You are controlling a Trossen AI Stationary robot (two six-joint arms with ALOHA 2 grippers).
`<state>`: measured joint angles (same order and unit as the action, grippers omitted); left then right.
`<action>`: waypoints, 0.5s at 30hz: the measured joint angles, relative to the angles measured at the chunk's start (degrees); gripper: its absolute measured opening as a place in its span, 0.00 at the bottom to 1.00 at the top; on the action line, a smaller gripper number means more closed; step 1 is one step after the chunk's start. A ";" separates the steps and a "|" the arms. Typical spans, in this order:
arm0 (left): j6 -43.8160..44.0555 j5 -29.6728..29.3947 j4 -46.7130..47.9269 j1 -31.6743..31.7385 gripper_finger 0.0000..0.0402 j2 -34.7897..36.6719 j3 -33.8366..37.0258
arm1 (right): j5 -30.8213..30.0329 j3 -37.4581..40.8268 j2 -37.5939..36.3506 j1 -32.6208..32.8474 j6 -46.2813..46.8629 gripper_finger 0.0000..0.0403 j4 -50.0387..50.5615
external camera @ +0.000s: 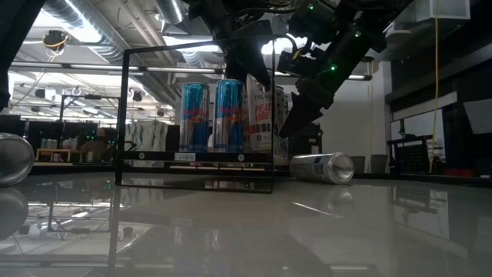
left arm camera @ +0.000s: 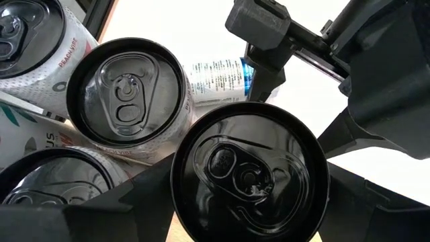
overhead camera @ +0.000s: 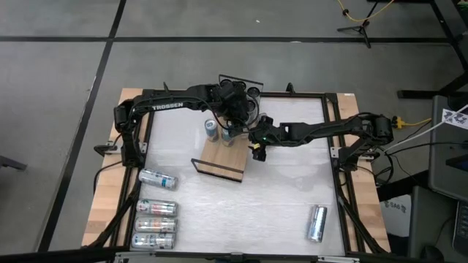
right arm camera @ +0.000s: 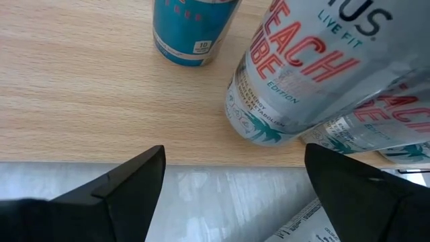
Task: Place canned beverage on shelf
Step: Put the top right pink soda can on the shelf aligned with the other pink soda can
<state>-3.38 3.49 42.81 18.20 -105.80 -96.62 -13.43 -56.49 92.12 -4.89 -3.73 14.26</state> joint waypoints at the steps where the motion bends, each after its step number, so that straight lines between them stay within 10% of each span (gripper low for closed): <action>1: 0.00 0.00 -0.04 0.00 0.70 0.00 0.00 | 0.00 0.00 0.01 -0.01 0.00 0.87 0.00; 15: 0.28 -0.04 -0.11 0.00 0.87 0.22 -0.09 | 0.02 0.00 0.00 0.00 0.00 0.87 0.00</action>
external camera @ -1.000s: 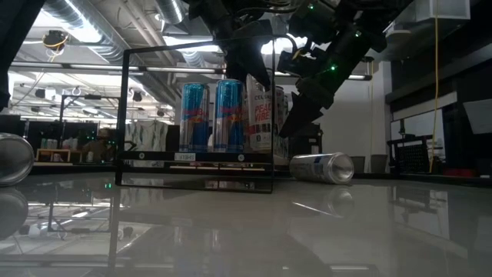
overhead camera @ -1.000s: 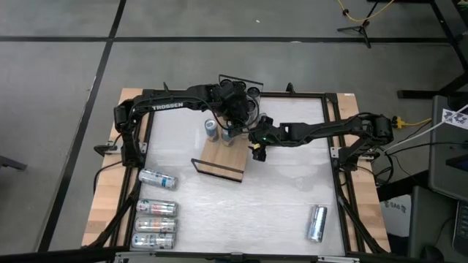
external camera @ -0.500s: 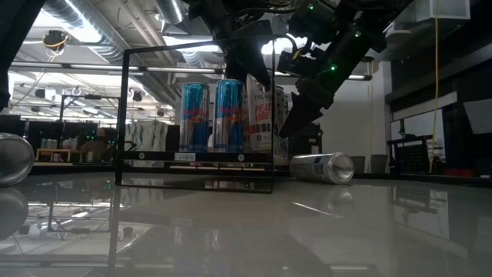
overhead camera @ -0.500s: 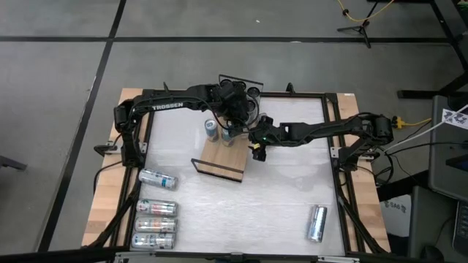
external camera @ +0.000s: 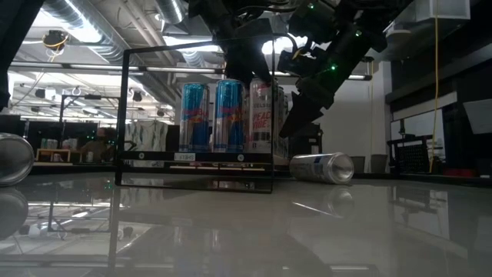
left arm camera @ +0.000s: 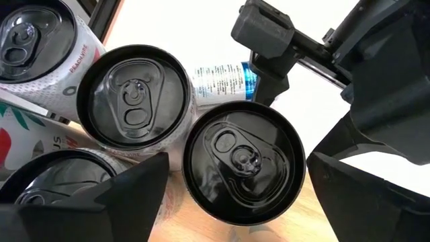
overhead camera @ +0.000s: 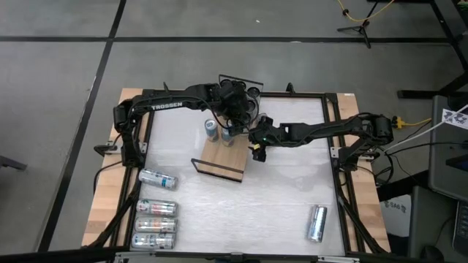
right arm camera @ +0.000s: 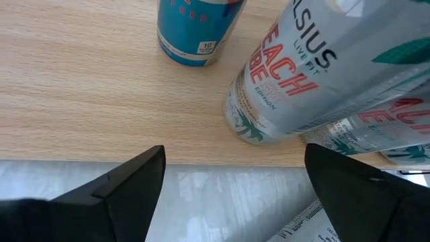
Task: Place canned beverage on shelf
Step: Put the top right pink soda can on the shelf aligned with the other pink soda can, then put the bottom left pink soda can on the shelf aligned with the other pink soda can
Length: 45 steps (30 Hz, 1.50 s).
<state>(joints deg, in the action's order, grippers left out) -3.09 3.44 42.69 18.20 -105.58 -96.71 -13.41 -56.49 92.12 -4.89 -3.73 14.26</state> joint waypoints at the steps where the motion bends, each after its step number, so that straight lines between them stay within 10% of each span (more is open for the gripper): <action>1: 0.01 0.00 0.00 0.00 0.87 0.00 0.00 | 0.00 0.00 0.00 0.00 0.00 0.87 0.02; 20: 0.15 0.16 4.89 -1.05 0.87 9.54 0.02 | -0.02 -0.02 -2.58 0.00 0.00 0.87 7.02; 29: 11.44 0.80 23.43 -5.26 0.87 16.84 0.02 | 0.00 -0.02 -7.65 0.00 0.26 0.87 10.31; 37: 25.66 -0.83 45.43 -17.07 0.87 17.99 0.11 | 0.04 -0.02 -10.20 0.04 0.34 0.87 11.39; 45: 36.86 -6.05 46.21 -34.95 0.87 18.36 3.71 | -0.12 -0.02 -10.56 2.14 0.43 0.87 11.31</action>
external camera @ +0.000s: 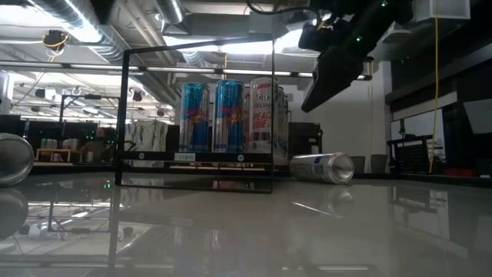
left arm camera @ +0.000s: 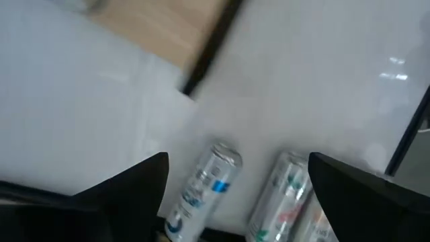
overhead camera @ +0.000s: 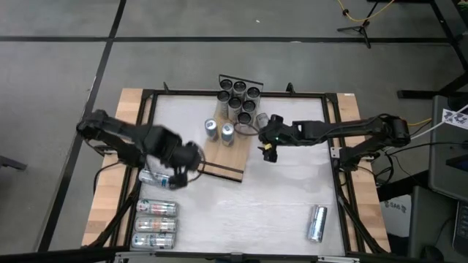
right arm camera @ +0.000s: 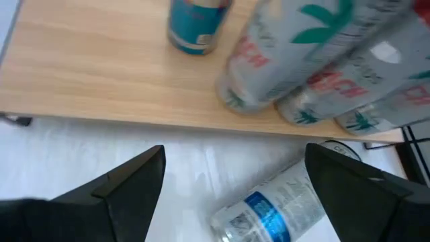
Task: Place canned beverage on shelf
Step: Put the bottom left pink soda can on the shelf aligned with the other pink soda can
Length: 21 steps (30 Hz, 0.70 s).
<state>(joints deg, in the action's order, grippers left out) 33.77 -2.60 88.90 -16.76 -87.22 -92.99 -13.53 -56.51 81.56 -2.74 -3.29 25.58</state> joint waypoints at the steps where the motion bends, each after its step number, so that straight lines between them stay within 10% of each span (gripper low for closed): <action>1: 1.61 -0.13 0.00 -2.04 0.87 0.05 0.73 | -0.44 0.00 0.00 0.64 -0.01 0.87 0.03; 21: 20.01 15.10 -6.15 -23.35 0.87 -0.08 25.83 | -1.26 0.00 0.00 4.98 0.00 0.87 0.01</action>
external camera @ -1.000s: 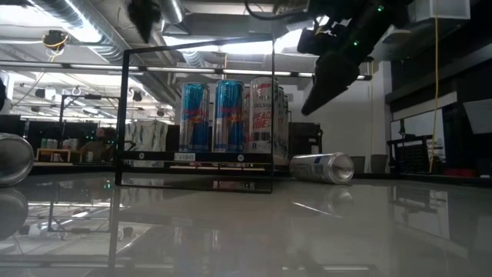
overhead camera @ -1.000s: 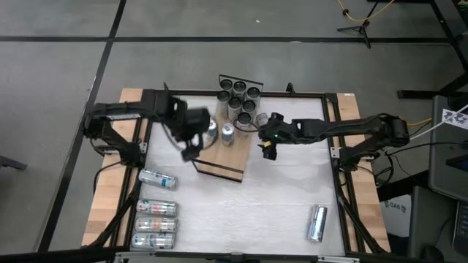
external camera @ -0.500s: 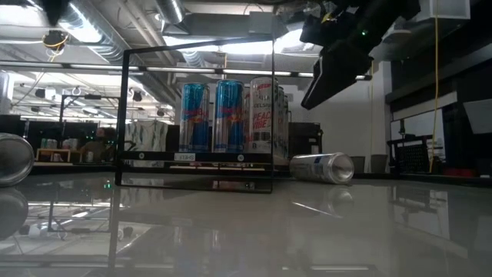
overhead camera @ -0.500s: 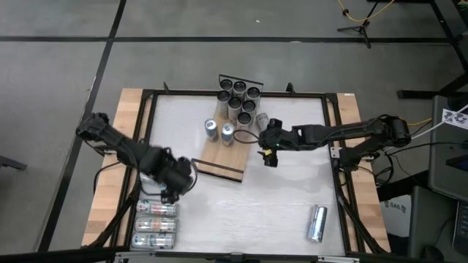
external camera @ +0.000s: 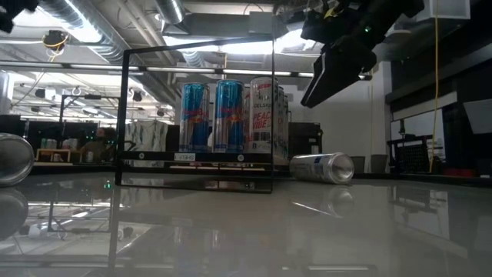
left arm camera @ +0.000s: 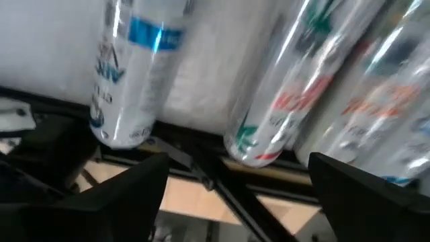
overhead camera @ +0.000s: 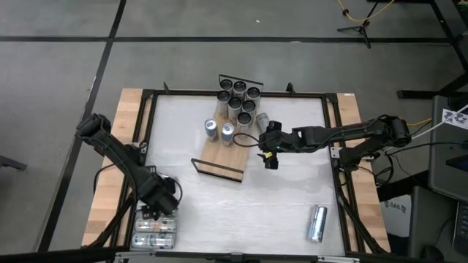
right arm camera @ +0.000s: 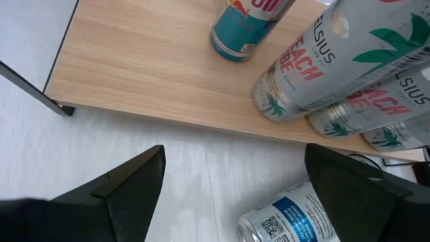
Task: Place canned beverage on shelf
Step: Put the bottom left pink soda can on the shelf aligned with the other pink soda can
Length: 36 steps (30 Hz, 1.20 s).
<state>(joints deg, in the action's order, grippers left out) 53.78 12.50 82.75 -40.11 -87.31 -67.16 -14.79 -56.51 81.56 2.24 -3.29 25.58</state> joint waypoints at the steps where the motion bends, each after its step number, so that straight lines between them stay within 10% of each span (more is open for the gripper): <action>1: -0.02 0.67 -0.52 -0.58 0.87 0.00 1.03 | 0.00 0.00 0.00 0.00 0.00 0.87 -0.02; 36: 0.11 7.46 -23.72 -7.65 0.87 0.00 18.35 | 0.29 0.00 0.00 0.00 -0.01 0.87 0.00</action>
<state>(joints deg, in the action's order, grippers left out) 53.89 19.96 59.03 -47.76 -87.31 -48.81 -14.50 -56.51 81.56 2.24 -3.30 25.58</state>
